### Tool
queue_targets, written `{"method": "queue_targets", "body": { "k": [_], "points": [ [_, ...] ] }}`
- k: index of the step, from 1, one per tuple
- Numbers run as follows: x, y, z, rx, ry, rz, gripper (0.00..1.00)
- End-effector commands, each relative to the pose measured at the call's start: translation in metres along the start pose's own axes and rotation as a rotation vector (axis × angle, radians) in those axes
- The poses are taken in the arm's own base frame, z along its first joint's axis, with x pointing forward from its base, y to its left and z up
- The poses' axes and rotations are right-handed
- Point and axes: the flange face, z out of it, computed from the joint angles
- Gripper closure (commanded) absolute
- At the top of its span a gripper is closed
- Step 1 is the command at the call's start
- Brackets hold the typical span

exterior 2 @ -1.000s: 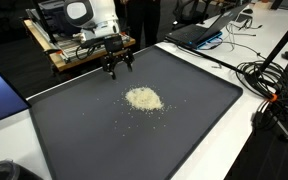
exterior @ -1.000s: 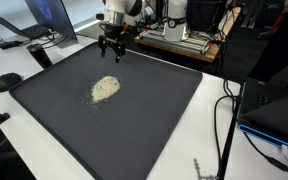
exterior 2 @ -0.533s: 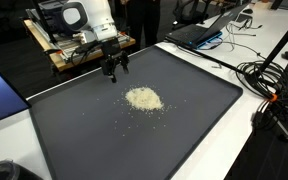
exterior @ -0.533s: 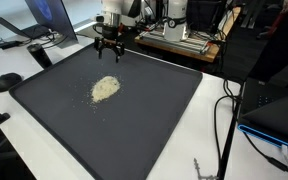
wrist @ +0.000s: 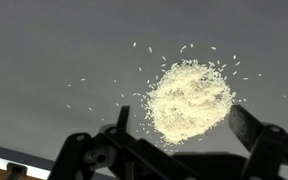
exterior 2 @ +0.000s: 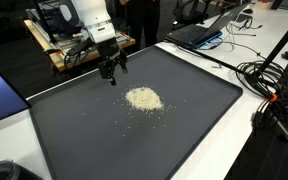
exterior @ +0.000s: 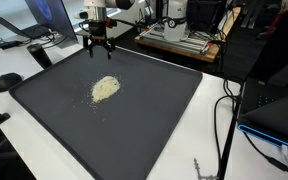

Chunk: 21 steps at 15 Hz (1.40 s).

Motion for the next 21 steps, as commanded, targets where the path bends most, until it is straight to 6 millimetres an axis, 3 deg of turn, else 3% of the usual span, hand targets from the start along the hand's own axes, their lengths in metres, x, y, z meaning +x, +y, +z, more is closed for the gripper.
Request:
{"method": "queue_targets", "body": {
  "k": [1, 4, 7, 9, 14, 21],
  "points": [
    [0.021, 0.048, -0.034, 0.144, 0.002, -0.016, 0.0],
    [0.039, 0.085, -0.066, 0.229, -0.004, -0.026, 0.0],
    [0.055, 0.111, -0.077, 0.268, -0.005, -0.005, 0.0],
    [0.069, 0.117, -0.072, 0.285, -0.027, -0.001, 0.0],
    [0.111, 0.11, -0.036, 0.339, -0.121, -0.018, 0.0],
    [0.171, 0.083, -0.01, 0.307, -0.244, -0.046, 0.0]
  ]
}}
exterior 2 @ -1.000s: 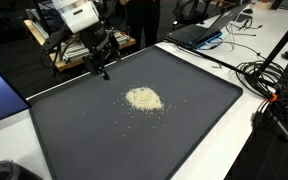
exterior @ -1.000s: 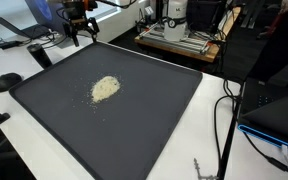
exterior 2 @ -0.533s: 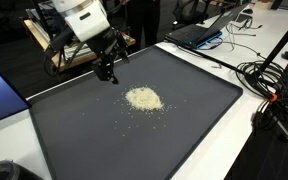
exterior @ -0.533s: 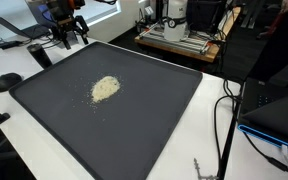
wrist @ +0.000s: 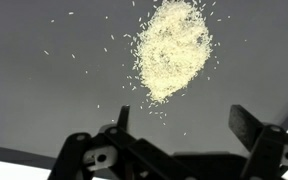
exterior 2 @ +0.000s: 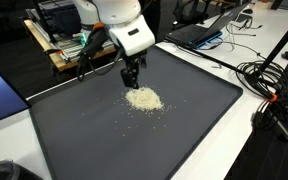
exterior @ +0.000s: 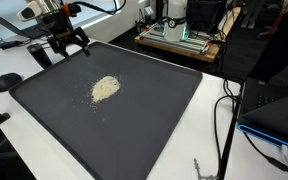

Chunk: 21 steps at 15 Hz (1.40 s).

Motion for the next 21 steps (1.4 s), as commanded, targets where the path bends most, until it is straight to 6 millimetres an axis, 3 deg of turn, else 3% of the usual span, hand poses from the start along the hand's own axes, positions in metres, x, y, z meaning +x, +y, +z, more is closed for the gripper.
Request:
{"method": "queue_targets", "body": {
  "k": [1, 7, 10, 16, 21],
  "points": [
    [0.033, -0.004, 0.005, -0.022, -0.058, 0.001, 0.0],
    [0.071, -0.032, 0.024, -0.099, -0.111, 0.174, 0.0],
    [0.08, -0.049, 0.03, -0.132, -0.106, 0.271, 0.0],
    [0.076, -0.084, 0.048, -0.208, -0.039, 0.436, 0.0],
    [0.041, -0.107, 0.073, -0.253, 0.022, 0.507, 0.0]
  ]
}}
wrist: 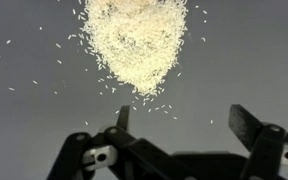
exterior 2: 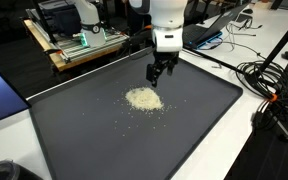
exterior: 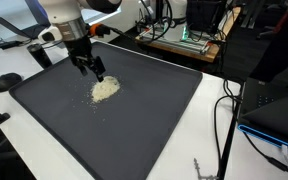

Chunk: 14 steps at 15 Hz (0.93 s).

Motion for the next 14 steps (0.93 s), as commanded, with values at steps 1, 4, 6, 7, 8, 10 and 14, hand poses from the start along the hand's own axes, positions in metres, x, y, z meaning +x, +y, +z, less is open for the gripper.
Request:
{"method": "queue_targets", "body": {
  "k": [1, 4, 6, 7, 8, 10, 14],
  "points": [
    [-0.045, -0.002, 0.003, -0.029, 0.057, 0.046, 0.0],
    [-0.071, 0.005, 0.015, -0.052, 0.128, 0.006, 0.0],
    [-0.084, 0.01, 0.025, -0.062, 0.15, -0.029, 0.0],
    [-0.09, 0.013, 0.032, -0.07, 0.148, -0.046, 0.0],
    [-0.094, 0.015, 0.036, -0.068, 0.146, -0.064, 0.0],
    [-0.098, 0.019, 0.048, -0.072, 0.139, -0.109, 0.0],
    [-0.099, 0.03, 0.062, -0.073, 0.11, -0.227, 0.0]
  ]
}}
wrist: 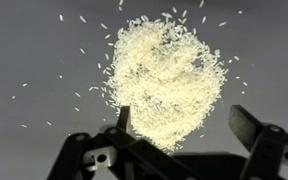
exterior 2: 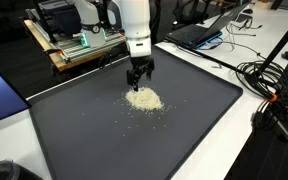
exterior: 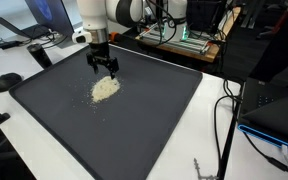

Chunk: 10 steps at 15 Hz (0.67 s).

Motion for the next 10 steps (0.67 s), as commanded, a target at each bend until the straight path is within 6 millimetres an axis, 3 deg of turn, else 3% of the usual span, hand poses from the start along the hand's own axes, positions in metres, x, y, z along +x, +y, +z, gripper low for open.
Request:
{"method": "queue_targets", "body": {
  "k": [1, 10],
  "points": [
    [-0.006, 0.011, 0.008, 0.0, -0.004, -0.105, 0.0],
    [-0.023, 0.026, 0.04, 0.044, -0.05, -0.265, 0.0]
  ]
}}
